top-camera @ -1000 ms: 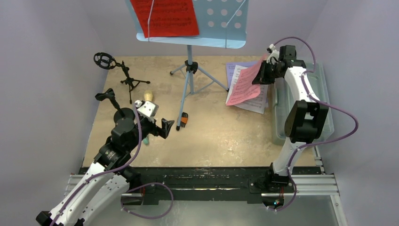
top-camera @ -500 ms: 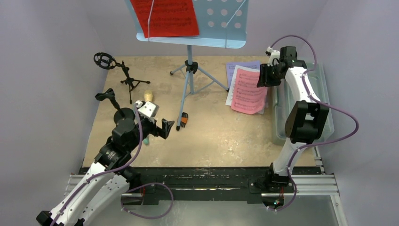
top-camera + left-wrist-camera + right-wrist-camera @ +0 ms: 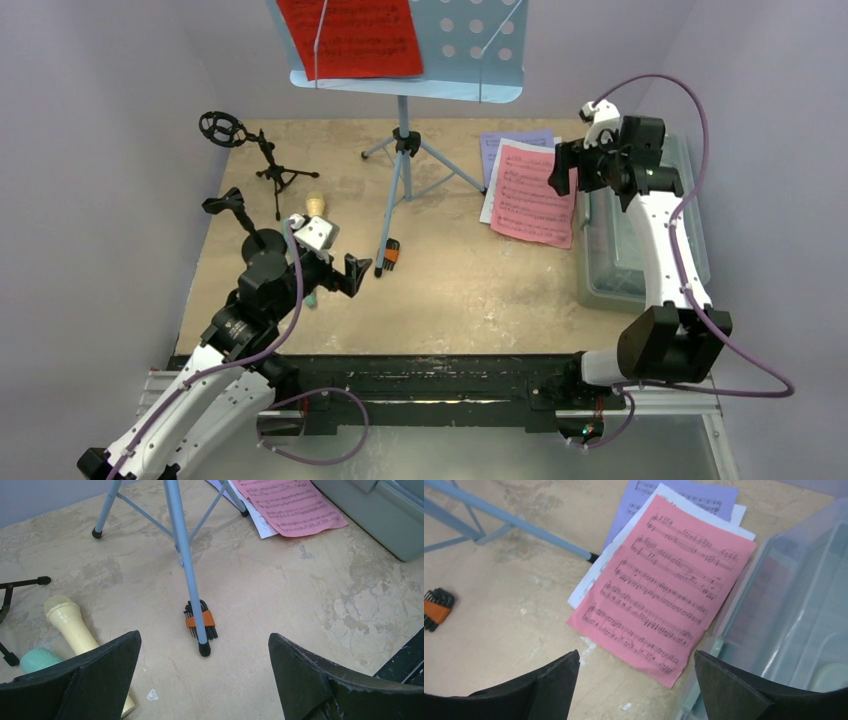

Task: Pack up the instrument practice props
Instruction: Place the sheet music at the center of the board, then pick up the sheet music from the music stand.

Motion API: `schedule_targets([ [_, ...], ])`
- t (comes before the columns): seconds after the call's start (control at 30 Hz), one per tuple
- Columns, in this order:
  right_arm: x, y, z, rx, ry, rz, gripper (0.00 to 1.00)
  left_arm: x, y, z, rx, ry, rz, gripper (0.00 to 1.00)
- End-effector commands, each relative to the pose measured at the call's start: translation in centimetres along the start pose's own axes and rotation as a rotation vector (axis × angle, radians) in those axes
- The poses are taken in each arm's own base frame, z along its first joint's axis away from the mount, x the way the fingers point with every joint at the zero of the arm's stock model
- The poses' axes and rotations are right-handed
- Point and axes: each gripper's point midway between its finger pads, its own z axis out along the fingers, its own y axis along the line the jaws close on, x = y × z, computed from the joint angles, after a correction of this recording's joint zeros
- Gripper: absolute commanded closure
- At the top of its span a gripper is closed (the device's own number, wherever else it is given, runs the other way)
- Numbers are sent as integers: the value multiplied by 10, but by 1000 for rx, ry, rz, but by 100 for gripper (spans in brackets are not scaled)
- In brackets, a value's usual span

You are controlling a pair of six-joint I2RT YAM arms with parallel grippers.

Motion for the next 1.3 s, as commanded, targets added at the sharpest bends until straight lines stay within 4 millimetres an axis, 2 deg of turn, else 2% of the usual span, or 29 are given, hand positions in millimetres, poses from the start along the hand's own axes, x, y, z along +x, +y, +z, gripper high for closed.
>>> schedule_targets([
  [0.0, 5, 22, -10, -93, -73, -79, 11, -18, -4, -4, 21, -54, -24, 0],
  [0.17, 19, 54, -30, -248, -133, -108, 9, -35, -16, -14, 72, -112, -106, 0],
  [0.4, 24, 84, -67, -460, -266, -131, 7, -65, -36, -32, 159, -176, -297, 0],
  [0.53, 30, 99, -78, -519, -318, -172, 4, -88, -44, -44, 194, -196, -392, 0],
  [0.63, 39, 105, -81, -525, -336, -196, 1, -100, -44, -50, 187, -188, -449, 0],
  [0.8, 38, 110, -90, -530, -367, -216, 1, -119, -48, -59, 197, -157, -493, 0],
  [1.1, 40, 113, -91, -547, -362, -214, 1, -156, -53, -80, 224, -184, -493, 1],
  [1.27, 41, 113, -91, -548, -358, -214, 1, -193, -54, -97, 241, -231, -465, 1],
])
